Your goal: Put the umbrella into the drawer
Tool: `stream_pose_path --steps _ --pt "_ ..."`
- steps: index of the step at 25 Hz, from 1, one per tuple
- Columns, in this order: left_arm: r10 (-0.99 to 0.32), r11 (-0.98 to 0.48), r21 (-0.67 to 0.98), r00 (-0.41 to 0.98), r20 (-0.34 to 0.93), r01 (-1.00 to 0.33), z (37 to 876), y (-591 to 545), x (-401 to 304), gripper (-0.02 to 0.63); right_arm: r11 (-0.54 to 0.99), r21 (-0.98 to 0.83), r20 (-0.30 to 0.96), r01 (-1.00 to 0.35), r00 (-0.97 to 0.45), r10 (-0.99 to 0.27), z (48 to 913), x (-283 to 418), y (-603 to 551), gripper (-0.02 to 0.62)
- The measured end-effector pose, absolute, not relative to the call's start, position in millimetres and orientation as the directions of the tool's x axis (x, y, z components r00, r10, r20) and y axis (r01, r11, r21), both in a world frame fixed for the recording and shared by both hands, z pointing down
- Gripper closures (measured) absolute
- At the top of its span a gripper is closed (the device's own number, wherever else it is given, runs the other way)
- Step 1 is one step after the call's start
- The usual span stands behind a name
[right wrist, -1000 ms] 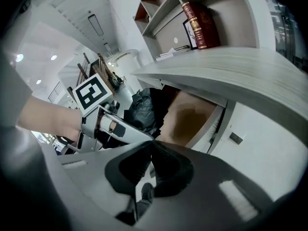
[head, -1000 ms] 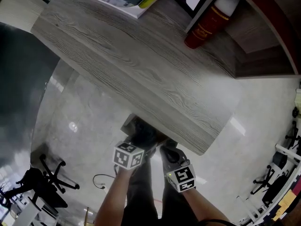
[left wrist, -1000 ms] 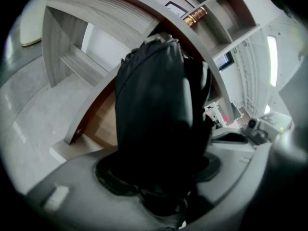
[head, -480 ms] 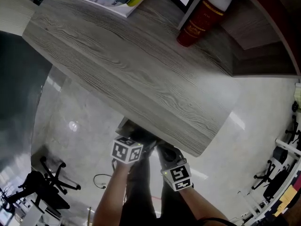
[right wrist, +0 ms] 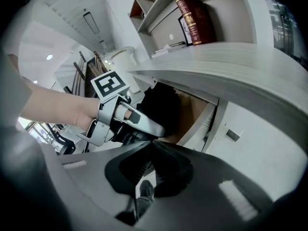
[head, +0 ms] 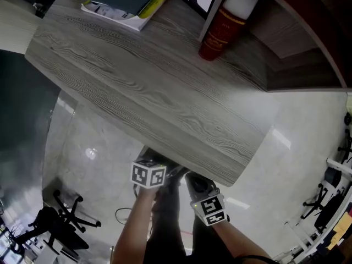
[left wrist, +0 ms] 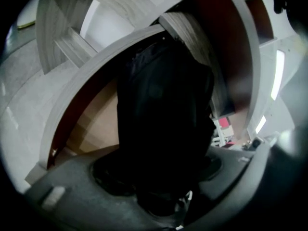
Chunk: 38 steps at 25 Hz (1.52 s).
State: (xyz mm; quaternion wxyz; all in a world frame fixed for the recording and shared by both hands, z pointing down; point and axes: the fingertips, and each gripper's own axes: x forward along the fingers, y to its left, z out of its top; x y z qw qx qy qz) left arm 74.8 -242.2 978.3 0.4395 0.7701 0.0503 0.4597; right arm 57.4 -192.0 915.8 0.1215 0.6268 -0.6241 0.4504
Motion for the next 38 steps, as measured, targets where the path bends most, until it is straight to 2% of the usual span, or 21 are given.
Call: stream_pose_path --steps 4,7,14,25,32,38 --pt "0.464 -0.571 0.757 0.636 0.616 -0.317 979.4 -243.1 77.7 0.282 -0.202 -0.406 0.72 -0.891 -0.176 -0.671 919.5 62.1 -190.1 0.589" --pt "0.46 -0.517 0.798 0.686 0.564 -0.309 977.3 -243.4 79.4 0.207 -0.201 -0.403 0.724 -0.893 -0.177 -0.666 919.3 62.1 -188.4 0.589" --pt "0.421 -0.524 0.782 0.696 0.582 -0.336 974.4 -247.1 63.9 0.175 -0.178 -0.407 0.72 -0.896 -0.195 -0.666 914.8 56.0 -187.4 0.589" --pt "0.321 -0.542 0.748 0.728 0.606 -0.384 948.6 -246.9 26.1 0.176 -0.109 -0.408 0.705 -0.906 -0.238 -0.668 891.2 42.3 -180.9 0.589" --pt "0.233 -0.556 0.711 0.741 0.63 -0.43 892.7 -239.6 18.1 0.178 -0.042 -0.447 0.663 -0.894 -0.3 -0.686 843.4 40.7 -178.2 0.589" --pt "0.186 -0.594 0.68 0.75 0.635 -0.429 819.9 -221.0 15.1 0.284 0.02 -0.449 0.624 -0.893 -0.33 -0.708 777.5 43.6 -168.6 0.589"
